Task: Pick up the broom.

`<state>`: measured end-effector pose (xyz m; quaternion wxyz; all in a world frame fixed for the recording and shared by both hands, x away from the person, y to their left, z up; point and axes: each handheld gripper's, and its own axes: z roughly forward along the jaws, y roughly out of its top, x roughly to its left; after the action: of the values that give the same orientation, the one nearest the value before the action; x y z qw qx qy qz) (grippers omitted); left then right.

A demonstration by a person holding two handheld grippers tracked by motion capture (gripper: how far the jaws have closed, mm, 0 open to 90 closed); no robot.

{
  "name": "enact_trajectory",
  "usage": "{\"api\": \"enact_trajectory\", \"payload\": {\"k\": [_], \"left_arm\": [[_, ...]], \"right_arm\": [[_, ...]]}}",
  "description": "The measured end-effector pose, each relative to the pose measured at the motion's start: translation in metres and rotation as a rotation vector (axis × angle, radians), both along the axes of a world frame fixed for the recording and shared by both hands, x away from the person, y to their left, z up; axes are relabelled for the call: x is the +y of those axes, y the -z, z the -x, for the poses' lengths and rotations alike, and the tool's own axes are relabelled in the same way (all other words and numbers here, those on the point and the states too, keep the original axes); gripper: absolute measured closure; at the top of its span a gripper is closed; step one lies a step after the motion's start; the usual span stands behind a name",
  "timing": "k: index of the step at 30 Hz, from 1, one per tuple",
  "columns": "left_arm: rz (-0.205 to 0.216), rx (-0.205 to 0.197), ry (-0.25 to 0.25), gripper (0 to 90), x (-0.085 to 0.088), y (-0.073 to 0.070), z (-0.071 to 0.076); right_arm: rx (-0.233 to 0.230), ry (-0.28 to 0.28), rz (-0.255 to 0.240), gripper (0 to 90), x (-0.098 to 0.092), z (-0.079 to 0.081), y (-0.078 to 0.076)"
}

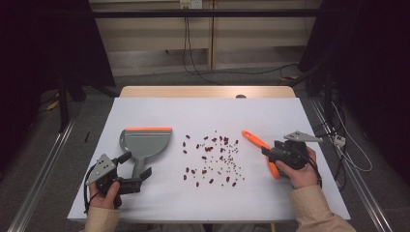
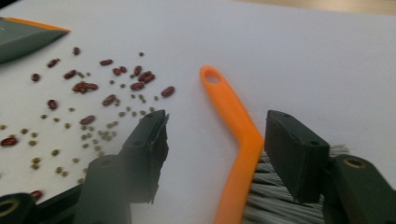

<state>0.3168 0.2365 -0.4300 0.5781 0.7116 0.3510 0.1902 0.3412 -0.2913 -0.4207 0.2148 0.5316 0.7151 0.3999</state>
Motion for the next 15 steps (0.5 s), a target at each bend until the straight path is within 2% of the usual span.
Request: {"api": "enact_trajectory", "payload": {"k": [2,4,5,6,8,9,10,13,15], "left_arm": [[0.009,0.005,0.000,3.1,0.000,0.001,-0.001],[0.010,0.004,0.000,3.1,0.001,0.001,-0.002],[0.013,0.005,-0.003,3.1,0.002,0.001,-0.002],[0.015,0.005,-0.001,3.1,0.002,0.000,-0.002],[0.020,0.005,-0.002,3.1,0.002,0.000,-0.002],[0.021,0.008,-0.001,3.1,0.002,0.001,-0.002],[0.022,0.008,-0.001,3.1,0.002,0.001,-0.002],[0.017,0.009,0.000,3.1,0.002,0.001,-0.003],[0.021,0.013,0.001,3.1,0.002,0.002,-0.003]], "right_arm": [[0.036,0.001,0.000,42.2,-0.001,-0.008,0.000],[0.093,0.010,0.009,46.0,-0.001,-0.017,0.000],[0.093,0.010,0.009,46.0,-0.001,-0.017,0.000],[0.107,0.014,0.042,50.5,-0.001,-0.021,0.001],[0.155,0.004,0.067,56.4,0.001,-0.029,0.001],[0.202,0.015,0.084,61.5,0.003,-0.036,0.001],[0.230,0.005,0.097,62.9,0.003,-0.040,0.002],[0.267,-0.012,0.092,64.3,0.006,-0.045,0.003],[0.287,-0.021,0.118,64.4,0.010,-0.050,0.004]]}}
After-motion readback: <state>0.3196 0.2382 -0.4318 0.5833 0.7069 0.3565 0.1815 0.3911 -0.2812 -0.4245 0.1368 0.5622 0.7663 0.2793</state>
